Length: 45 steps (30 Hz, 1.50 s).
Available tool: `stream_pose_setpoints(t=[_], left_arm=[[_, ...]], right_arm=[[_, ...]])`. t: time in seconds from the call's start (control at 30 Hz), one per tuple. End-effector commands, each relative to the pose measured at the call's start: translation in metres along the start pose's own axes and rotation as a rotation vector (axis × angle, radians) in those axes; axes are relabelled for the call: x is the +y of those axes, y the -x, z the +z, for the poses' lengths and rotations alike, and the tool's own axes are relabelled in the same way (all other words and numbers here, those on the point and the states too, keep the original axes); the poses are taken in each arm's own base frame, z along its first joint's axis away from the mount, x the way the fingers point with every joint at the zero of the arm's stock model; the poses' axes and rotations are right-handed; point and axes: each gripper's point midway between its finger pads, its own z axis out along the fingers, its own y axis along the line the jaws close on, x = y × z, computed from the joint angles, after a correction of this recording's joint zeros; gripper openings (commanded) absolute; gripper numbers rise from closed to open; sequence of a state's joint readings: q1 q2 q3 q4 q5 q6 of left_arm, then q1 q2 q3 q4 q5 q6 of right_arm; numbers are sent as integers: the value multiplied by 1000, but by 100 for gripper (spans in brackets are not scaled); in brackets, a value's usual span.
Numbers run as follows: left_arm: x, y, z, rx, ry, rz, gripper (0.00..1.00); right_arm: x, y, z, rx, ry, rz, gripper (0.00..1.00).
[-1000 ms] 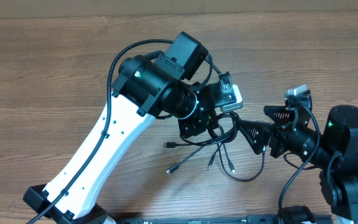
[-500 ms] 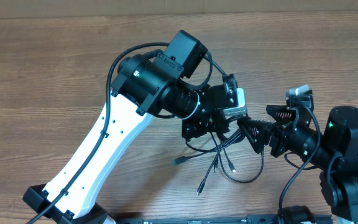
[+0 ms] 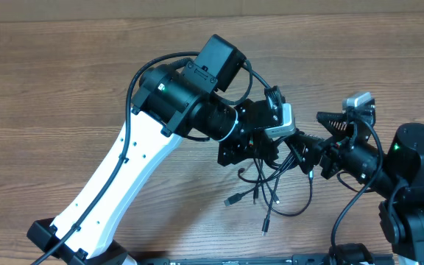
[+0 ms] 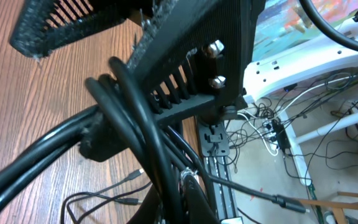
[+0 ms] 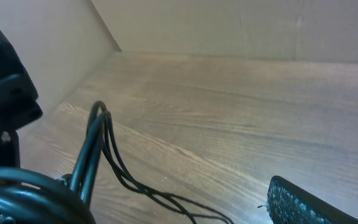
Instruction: Untangle cables
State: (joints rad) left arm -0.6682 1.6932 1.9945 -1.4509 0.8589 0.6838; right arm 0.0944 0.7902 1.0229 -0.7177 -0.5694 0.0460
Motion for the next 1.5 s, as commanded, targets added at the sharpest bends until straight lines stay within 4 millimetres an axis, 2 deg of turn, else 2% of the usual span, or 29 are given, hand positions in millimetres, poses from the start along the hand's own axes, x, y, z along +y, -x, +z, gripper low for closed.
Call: stream_pose_setpoints(t=[0.0, 0.1, 0.33, 0.6, 0.8, 1.0, 1.37, 1.47], left_arm=[[-21, 11, -4, -37, -46, 46, 4], [-21, 10, -3, -34, -48, 42, 4], [-24, 5, -3, -16, -59, 20, 5], [-32, 4, 1, -1, -82, 19, 4], [-45, 5, 11, 21, -111, 47, 4], [-44, 1, 16, 60, -86, 61, 4], [-42, -1, 16, 69, -75, 63, 4], [-42, -1, 16, 70, -75, 63, 4]], right_arm=[[-3, 12, -3, -42, -32, -20, 93], [-4, 15, -3, -53, -41, -26, 93], [-24, 25, -6, -95, -158, -37, 94], [-22, 43, -8, -168, -162, -75, 94], [-45, 47, -14, -189, -298, -64, 94], [-70, 46, -24, -193, -454, -45, 94], [-99, 36, -39, -167, -639, -19, 96], [-100, 35, -40, -165, -648, -18, 97]])
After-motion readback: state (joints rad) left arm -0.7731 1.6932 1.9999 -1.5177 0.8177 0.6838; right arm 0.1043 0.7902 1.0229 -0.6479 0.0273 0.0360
